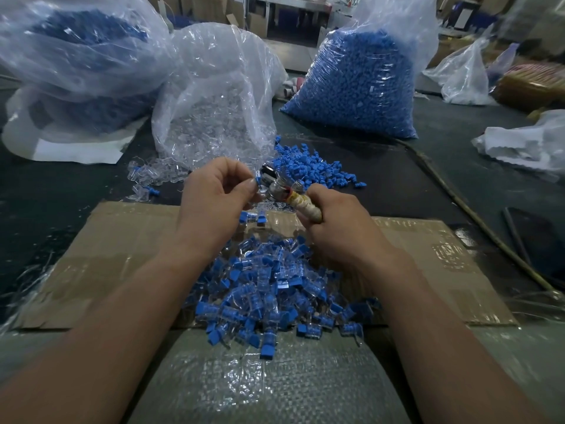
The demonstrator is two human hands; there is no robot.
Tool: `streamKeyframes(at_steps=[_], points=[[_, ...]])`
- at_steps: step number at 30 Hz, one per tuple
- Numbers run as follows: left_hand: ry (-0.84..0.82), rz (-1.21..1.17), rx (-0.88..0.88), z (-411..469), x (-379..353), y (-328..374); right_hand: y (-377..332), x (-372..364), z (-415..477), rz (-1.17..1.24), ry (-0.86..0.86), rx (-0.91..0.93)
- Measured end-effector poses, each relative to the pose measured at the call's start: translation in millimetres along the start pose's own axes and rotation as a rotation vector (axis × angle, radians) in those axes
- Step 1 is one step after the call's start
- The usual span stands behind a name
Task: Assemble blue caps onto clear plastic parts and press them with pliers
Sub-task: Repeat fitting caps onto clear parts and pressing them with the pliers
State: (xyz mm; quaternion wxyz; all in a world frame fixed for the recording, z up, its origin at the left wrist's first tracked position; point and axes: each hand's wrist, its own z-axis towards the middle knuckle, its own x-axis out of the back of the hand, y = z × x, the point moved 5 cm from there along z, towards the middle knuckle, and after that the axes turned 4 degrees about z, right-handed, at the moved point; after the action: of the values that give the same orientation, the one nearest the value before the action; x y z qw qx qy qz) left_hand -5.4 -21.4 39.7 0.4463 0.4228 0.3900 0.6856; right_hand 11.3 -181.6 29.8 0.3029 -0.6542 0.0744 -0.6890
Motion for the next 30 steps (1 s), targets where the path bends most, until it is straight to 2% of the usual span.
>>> streamKeyframes(at_steps=[21,26,28,30], points=[[0.019,0.005,0.022,-1,0,-3,3,2,1,-0.019,0.036,0.038],[0.093,-0.027,0.071,2,10,-5,15,6,-1,-0.053,-0.041,-0.012],[0.073,-0.086,0.099,2,12,-4,21,8,-1,-0.069,-0.07,-0.052],[-0.034,-0.137,0.116,0,10,0,25,9,-2,-0.054,-0.093,-0.088]])
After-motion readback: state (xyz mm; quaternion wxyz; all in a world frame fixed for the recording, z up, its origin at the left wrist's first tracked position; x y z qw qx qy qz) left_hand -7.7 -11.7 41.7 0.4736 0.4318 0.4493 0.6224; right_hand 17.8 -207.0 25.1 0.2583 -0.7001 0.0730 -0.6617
